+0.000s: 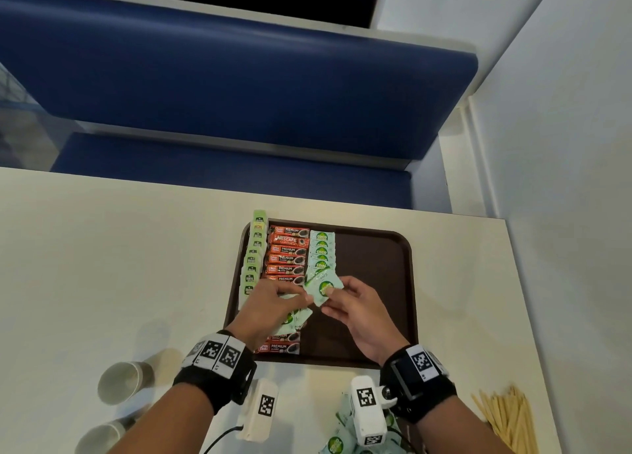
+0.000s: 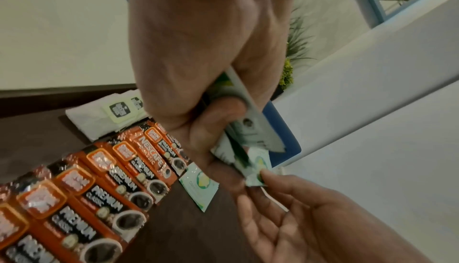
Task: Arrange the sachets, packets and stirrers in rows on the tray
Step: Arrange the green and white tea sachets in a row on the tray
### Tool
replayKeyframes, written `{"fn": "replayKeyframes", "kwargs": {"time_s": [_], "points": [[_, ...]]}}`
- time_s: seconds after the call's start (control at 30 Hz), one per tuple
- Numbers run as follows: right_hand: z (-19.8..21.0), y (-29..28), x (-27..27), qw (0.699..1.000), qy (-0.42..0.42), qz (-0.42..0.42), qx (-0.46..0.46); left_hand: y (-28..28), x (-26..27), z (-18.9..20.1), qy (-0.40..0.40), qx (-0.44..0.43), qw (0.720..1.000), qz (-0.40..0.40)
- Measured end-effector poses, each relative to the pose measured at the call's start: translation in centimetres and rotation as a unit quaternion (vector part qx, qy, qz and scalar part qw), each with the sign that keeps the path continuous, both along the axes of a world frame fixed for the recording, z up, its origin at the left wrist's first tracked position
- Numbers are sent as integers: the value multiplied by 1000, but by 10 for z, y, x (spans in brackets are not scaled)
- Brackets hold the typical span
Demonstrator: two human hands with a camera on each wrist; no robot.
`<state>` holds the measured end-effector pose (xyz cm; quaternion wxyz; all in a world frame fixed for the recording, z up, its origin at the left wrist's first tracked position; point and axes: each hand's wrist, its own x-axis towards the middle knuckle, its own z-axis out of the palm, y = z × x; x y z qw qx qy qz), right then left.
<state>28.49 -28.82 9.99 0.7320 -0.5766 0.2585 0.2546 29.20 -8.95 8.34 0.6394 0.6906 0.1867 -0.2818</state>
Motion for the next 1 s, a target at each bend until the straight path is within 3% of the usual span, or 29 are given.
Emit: {"fn": "replayKeyframes", "kwargs": {"time_s": [0.1,0.2,0.27,0.37,0.43,0.53,0.67,0.83,1.0], "points": [[0,-5,6,998,-37,14,-52,4,1,0,2,15,1000,-25],[2,-9,9,959,-119,192,-173,4,7,1,-22,4,1000,-14],[-3,-9,9,933,-152,266,-190,1,7,0,-43,20,998,-30],[-12,-9,5,951,-156,189,-190,-1,5,-9,-52,46,997,-30],[-17,-10,0,979,-100,92,-153,-1,1,-13,-32,35,999,22],[-29,-12,-12,996,-13,51,-76,-2,-6,-19,-15,15,995,96],[-42,-12,-15,993,-19,66,-94,-4,-14,-30,4,47,992,114],[-61,-14,-9,972,-54,51,-225,-13,-19,-32,-14,116,985,124],[-87,-16,-5,953,-36,15,-300,-2,-18,-31,-11,117,986,115]]}}
